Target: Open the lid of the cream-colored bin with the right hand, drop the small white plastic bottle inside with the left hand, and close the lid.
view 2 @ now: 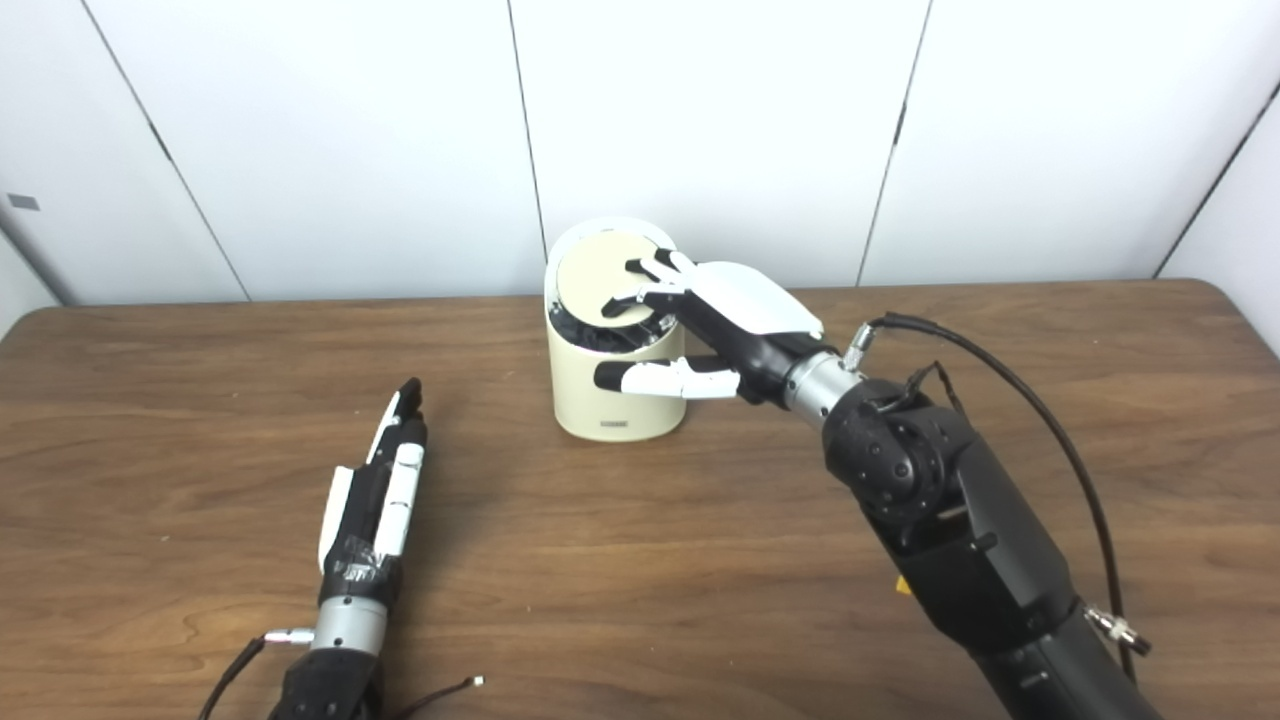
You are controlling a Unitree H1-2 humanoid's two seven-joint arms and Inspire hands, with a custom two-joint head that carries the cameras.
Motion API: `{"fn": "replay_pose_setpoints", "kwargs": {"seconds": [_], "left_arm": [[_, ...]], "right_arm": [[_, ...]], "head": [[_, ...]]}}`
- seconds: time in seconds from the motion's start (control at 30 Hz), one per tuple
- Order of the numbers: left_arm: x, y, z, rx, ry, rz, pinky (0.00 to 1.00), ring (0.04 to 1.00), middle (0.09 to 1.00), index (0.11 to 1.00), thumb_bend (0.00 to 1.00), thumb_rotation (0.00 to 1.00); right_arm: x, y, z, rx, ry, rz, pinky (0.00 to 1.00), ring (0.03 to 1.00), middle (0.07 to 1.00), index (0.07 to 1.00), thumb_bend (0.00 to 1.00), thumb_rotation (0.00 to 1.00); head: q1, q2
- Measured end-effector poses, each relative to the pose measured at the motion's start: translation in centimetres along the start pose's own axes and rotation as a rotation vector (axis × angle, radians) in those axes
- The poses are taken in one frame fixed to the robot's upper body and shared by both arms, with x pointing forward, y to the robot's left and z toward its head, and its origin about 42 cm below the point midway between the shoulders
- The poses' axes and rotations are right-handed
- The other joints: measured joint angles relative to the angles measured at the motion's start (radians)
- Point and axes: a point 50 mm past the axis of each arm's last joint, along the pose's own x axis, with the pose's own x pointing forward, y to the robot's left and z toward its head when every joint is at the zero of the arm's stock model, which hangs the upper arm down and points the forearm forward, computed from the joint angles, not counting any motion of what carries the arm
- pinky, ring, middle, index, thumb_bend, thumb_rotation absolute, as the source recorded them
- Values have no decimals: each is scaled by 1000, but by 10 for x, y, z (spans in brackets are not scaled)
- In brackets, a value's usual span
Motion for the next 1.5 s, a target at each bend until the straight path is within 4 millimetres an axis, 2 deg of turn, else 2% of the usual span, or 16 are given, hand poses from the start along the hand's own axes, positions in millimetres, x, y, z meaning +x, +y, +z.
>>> {"fn": "replay_pose_setpoints", "kwargs": {"seconds": [0.3,0.5,0.7,0.87,1.0,1.1,1.23,1.4,1.5], "left_arm": [[0,0,0,-2,1,-2,1000,1000,1000,1000,597,951],[0,0,0,0,1,-2,1000,1000,1000,999,584,960],[-1,0,0,7,1,-1,1000,1000,1000,995,575,958],[-1,0,0,3,2,0,1000,1000,1000,997,571,949],[-1,0,1,-1,1,-2,1000,1000,1000,1000,545,944],[-2,3,1,-6,0,2,1000,1000,1000,1000,530,908],[-8,11,1,-7,-7,24,992,986,986,990,567,898],[-14,26,4,-42,-9,52,973,982,980,990,510,926],[-22,40,4,-48,-3,58,965,975,976,981,485,921]], "right_arm": [[-1,1,-1,5,1,-4,1000,1000,975,797,625,1000],[-8,-5,0,51,5,-17,999,1000,975,813,580,1000],[-19,-21,4,86,0,-74,951,1000,974,839,554,1000],[-27,-30,2,118,0,-127,999,1000,975,875,549,1000],[-43,-22,-5,138,28,-146,998,1000,970,876,527,1000],[-61,-12,-11,167,64,-156,941,994,967,876,539,1000],[-83,5,-29,245,144,-158,915,987,958,867,571,1000],[-110,29,-45,366,216,-158,959,961,938,875,557,1000],[-125,37,-55,481,247,-203,927,953,939,896,563,1000]], "head": [[0,5],[2,5],[3,3],[2,3],[3,3],[0,6],[-2,11],[3,17],[3,26]]}}
